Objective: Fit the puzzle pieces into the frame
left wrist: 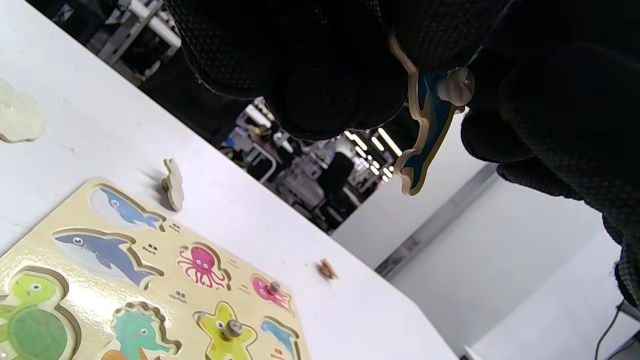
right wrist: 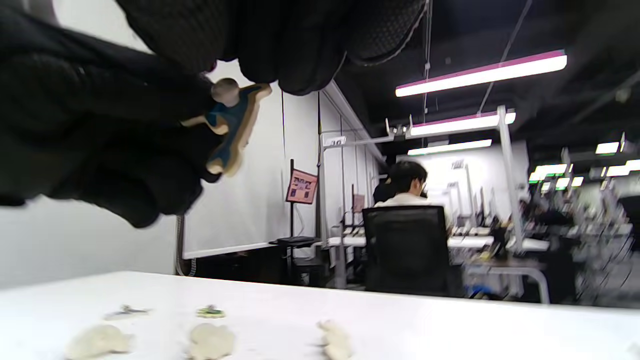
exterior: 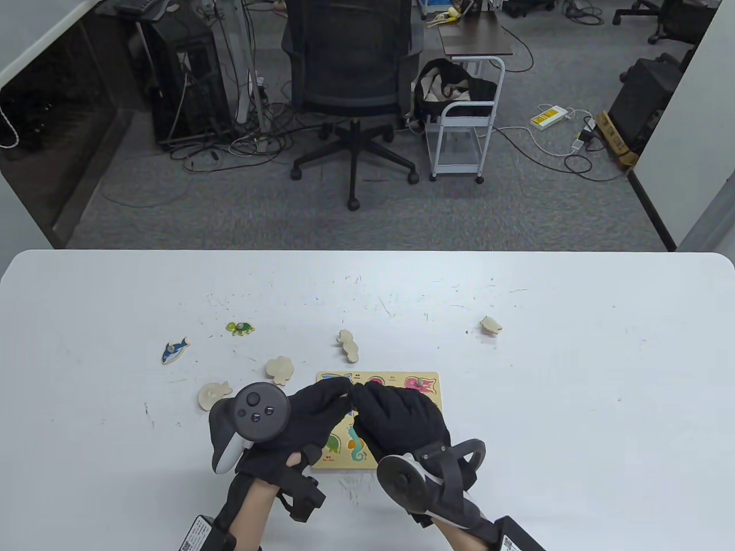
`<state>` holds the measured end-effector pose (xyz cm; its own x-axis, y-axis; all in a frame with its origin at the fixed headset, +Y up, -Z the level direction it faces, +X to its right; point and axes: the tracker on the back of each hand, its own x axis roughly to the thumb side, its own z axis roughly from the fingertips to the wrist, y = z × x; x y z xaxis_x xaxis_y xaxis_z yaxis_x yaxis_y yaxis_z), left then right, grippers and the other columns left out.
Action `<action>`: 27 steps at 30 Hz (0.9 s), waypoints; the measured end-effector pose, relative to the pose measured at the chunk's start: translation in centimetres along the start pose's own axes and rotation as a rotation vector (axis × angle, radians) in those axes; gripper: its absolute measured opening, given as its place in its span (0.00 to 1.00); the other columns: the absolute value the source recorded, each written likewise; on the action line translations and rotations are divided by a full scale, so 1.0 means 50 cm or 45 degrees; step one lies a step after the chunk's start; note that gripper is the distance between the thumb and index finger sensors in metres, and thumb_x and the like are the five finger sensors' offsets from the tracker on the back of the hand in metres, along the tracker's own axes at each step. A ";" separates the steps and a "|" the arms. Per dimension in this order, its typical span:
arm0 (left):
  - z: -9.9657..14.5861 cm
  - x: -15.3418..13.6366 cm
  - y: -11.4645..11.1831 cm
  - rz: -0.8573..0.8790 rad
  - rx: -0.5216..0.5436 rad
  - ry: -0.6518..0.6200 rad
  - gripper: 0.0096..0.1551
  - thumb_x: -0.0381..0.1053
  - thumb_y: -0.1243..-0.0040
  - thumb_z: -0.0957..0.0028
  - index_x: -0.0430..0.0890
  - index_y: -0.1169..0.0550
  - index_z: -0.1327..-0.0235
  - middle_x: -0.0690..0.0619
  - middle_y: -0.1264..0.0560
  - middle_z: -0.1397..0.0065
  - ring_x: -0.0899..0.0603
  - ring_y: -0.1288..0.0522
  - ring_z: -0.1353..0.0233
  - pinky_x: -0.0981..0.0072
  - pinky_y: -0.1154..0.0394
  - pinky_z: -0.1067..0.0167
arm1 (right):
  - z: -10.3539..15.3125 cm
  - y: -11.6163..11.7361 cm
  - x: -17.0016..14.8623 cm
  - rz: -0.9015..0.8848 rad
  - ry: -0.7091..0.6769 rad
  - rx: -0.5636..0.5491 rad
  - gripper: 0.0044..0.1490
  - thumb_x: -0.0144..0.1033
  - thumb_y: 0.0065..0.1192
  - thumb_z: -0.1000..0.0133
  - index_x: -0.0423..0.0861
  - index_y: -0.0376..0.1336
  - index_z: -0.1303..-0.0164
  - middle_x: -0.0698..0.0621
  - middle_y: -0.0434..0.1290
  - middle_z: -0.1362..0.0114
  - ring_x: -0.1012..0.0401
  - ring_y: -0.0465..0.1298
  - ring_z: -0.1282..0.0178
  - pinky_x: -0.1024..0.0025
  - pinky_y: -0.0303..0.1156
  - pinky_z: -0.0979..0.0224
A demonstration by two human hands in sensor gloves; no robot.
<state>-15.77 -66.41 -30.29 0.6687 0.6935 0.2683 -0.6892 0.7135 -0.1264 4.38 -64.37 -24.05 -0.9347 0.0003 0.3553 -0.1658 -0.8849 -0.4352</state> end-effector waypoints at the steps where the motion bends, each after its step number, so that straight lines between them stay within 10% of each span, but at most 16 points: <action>1: 0.000 0.000 -0.001 0.000 -0.003 -0.001 0.26 0.62 0.39 0.43 0.58 0.23 0.32 0.61 0.15 0.39 0.53 0.15 0.41 0.60 0.19 0.38 | 0.001 0.001 0.004 0.042 -0.004 -0.012 0.33 0.51 0.70 0.49 0.63 0.65 0.32 0.61 0.75 0.29 0.61 0.79 0.34 0.57 0.71 0.26; 27: -0.006 -0.010 -0.016 0.211 -0.170 -0.019 0.31 0.65 0.41 0.43 0.56 0.26 0.27 0.58 0.16 0.34 0.50 0.16 0.37 0.57 0.21 0.35 | 0.000 0.011 -0.001 0.160 0.044 -0.060 0.28 0.51 0.72 0.51 0.64 0.68 0.39 0.62 0.77 0.35 0.63 0.80 0.39 0.58 0.72 0.27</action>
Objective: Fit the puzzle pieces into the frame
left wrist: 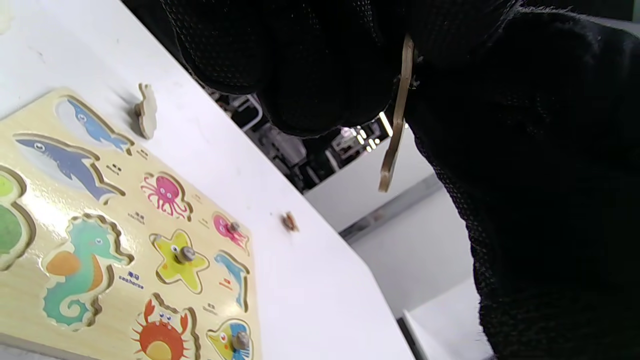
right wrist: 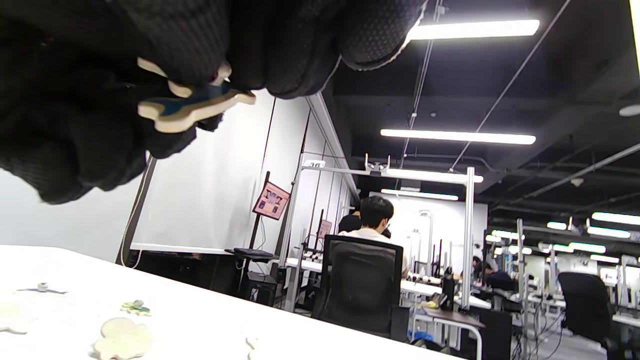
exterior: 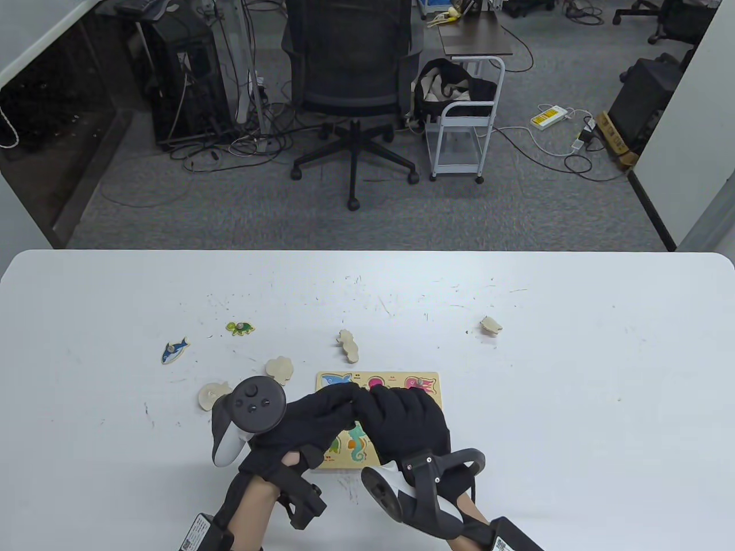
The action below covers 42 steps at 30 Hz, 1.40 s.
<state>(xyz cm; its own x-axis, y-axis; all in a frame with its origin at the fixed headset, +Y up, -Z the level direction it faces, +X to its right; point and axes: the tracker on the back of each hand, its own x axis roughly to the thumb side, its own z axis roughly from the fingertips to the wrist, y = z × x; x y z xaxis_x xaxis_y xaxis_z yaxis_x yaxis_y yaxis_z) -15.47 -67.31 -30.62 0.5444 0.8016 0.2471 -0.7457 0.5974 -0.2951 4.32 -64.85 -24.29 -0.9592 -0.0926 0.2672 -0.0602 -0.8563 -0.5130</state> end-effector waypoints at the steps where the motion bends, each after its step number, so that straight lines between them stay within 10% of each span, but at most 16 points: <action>1: 0.002 0.002 0.001 -0.034 0.020 -0.001 0.32 0.65 0.41 0.43 0.56 0.27 0.26 0.57 0.17 0.33 0.49 0.17 0.36 0.56 0.21 0.34 | -0.002 0.000 -0.006 -0.017 0.014 0.011 0.28 0.51 0.72 0.51 0.64 0.68 0.39 0.62 0.77 0.35 0.63 0.80 0.39 0.58 0.72 0.27; 15: 0.033 0.035 0.038 -1.059 0.481 0.151 0.38 0.69 0.47 0.44 0.59 0.33 0.19 0.53 0.27 0.17 0.42 0.27 0.20 0.47 0.29 0.24 | -0.035 0.058 -0.101 0.024 0.203 0.245 0.27 0.49 0.72 0.50 0.64 0.68 0.38 0.62 0.77 0.34 0.62 0.80 0.38 0.58 0.72 0.27; 24: 0.037 0.019 0.065 -1.158 0.452 0.289 0.44 0.71 0.50 0.44 0.60 0.42 0.14 0.49 0.42 0.08 0.35 0.44 0.11 0.37 0.41 0.18 | -0.057 0.154 -0.136 0.196 0.222 0.482 0.27 0.49 0.72 0.50 0.64 0.68 0.38 0.62 0.77 0.33 0.62 0.80 0.37 0.58 0.72 0.26; 42: 0.032 0.014 0.065 -1.141 0.392 0.315 0.45 0.72 0.50 0.44 0.61 0.43 0.13 0.48 0.42 0.07 0.35 0.44 0.11 0.36 0.42 0.18 | -0.043 0.304 -0.155 0.252 0.214 0.806 0.27 0.50 0.72 0.50 0.65 0.68 0.39 0.63 0.78 0.34 0.63 0.80 0.38 0.58 0.72 0.26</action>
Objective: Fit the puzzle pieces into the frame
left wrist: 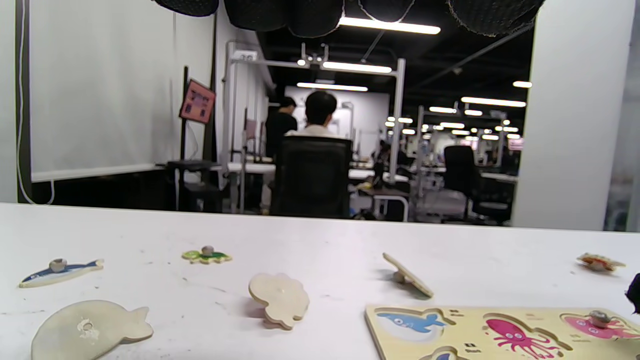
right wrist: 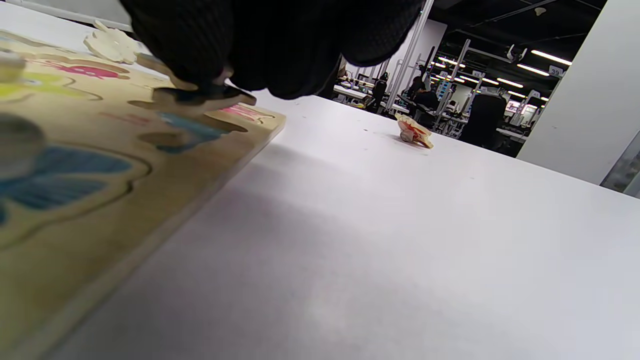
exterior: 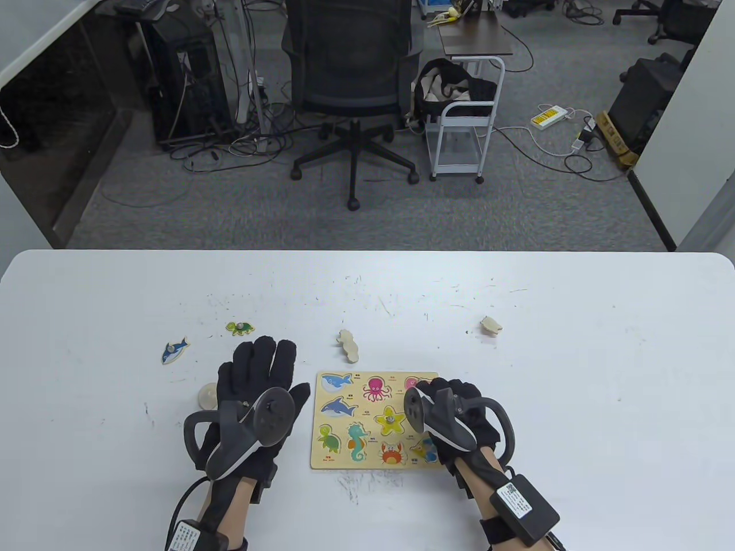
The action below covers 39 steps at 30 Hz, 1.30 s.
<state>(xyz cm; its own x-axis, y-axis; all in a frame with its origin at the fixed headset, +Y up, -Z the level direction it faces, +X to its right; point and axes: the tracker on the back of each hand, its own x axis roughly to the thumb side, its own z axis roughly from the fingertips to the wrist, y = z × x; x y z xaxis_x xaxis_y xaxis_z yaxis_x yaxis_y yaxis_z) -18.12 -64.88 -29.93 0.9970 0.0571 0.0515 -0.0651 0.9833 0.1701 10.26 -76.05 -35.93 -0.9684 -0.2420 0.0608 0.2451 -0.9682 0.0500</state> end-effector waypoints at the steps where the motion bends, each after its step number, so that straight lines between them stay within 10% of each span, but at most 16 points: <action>1: 0.000 0.001 0.000 0.000 -0.008 -0.003 0.44 0.72 0.50 0.44 0.61 0.43 0.13 0.48 0.42 0.07 0.35 0.44 0.11 0.36 0.42 0.18 | -0.002 0.003 0.002 0.001 -0.003 0.009 0.27 0.50 0.72 0.50 0.65 0.68 0.39 0.63 0.78 0.34 0.63 0.80 0.38 0.58 0.72 0.26; 39: -0.003 0.009 0.000 -0.022 -0.044 -0.006 0.44 0.72 0.51 0.44 0.61 0.43 0.14 0.49 0.39 0.08 0.36 0.42 0.12 0.36 0.41 0.18 | -0.010 -0.022 -0.037 -0.117 0.071 0.048 0.33 0.54 0.68 0.50 0.65 0.64 0.32 0.62 0.74 0.27 0.60 0.77 0.30 0.56 0.68 0.22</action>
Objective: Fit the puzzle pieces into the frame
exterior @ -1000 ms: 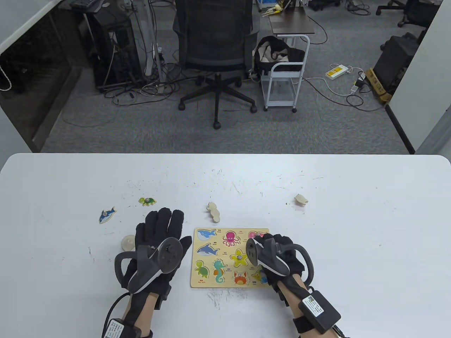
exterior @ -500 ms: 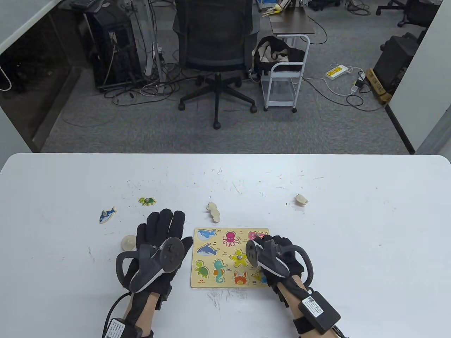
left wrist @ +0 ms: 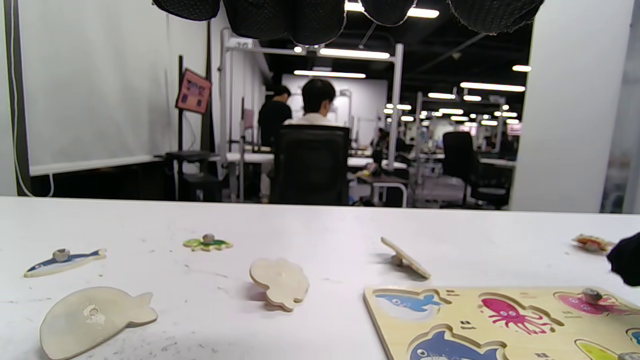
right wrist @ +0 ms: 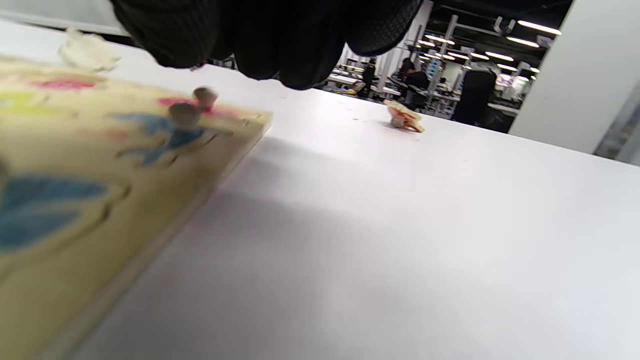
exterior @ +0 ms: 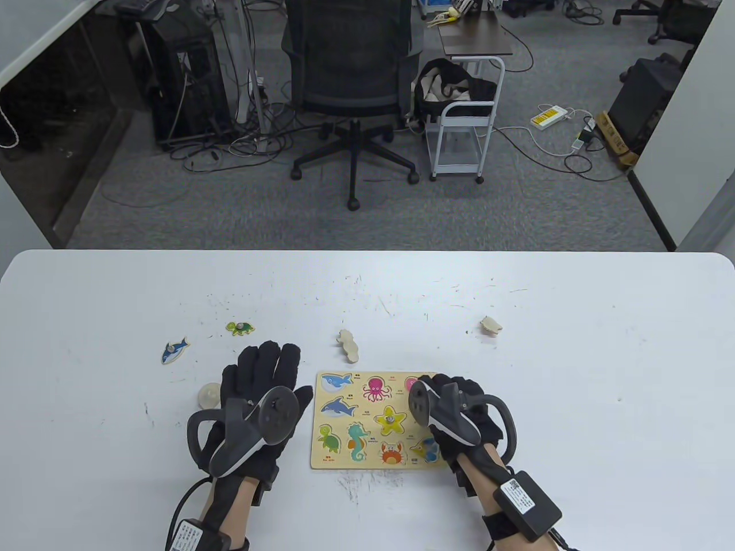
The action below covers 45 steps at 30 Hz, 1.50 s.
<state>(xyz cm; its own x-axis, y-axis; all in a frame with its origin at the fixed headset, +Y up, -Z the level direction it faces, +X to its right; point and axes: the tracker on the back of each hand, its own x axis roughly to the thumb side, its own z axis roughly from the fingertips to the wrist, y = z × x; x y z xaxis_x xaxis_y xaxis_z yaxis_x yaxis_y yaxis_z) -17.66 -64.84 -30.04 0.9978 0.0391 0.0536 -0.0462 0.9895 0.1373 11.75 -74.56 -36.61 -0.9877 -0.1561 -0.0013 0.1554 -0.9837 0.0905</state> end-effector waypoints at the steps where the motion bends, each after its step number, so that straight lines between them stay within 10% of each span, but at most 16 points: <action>1: -0.001 -0.002 0.000 0.006 -0.001 0.004 0.44 0.72 0.51 0.44 0.61 0.43 0.14 0.49 0.40 0.08 0.36 0.42 0.12 0.36 0.41 0.18 | -0.008 -0.014 -0.016 -0.041 0.041 0.019 0.34 0.54 0.68 0.49 0.65 0.63 0.31 0.62 0.72 0.25 0.60 0.76 0.28 0.55 0.67 0.21; 14: 0.003 -0.019 0.006 0.007 0.006 0.044 0.44 0.72 0.51 0.44 0.61 0.43 0.13 0.49 0.40 0.08 0.35 0.42 0.11 0.36 0.41 0.18 | -0.147 -0.086 -0.139 -0.079 0.380 0.070 0.47 0.57 0.65 0.48 0.65 0.48 0.20 0.59 0.56 0.12 0.54 0.59 0.12 0.51 0.53 0.11; 28: -0.001 -0.028 0.006 0.015 -0.005 0.060 0.44 0.72 0.51 0.44 0.62 0.43 0.13 0.49 0.40 0.08 0.35 0.42 0.11 0.36 0.41 0.18 | -0.278 0.031 -0.176 -0.189 0.605 0.277 0.45 0.57 0.65 0.48 0.66 0.50 0.21 0.61 0.59 0.14 0.59 0.64 0.13 0.52 0.56 0.12; 45: -0.007 -0.021 -0.005 -0.023 -0.045 0.066 0.44 0.72 0.51 0.44 0.62 0.43 0.13 0.49 0.40 0.08 0.36 0.42 0.11 0.37 0.41 0.18 | -0.292 0.062 -0.181 -0.245 0.749 0.260 0.35 0.53 0.63 0.45 0.69 0.56 0.26 0.65 0.66 0.19 0.62 0.70 0.18 0.54 0.62 0.15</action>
<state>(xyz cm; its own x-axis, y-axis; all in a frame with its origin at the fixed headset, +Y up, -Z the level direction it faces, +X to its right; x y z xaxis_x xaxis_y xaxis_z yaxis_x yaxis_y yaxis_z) -18.70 -65.09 -30.46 0.9996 0.0278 0.0000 -0.0277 0.9943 0.1030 21.38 -77.50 -50.84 -0.8152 -0.0586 -0.5762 -0.0870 -0.9712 0.2219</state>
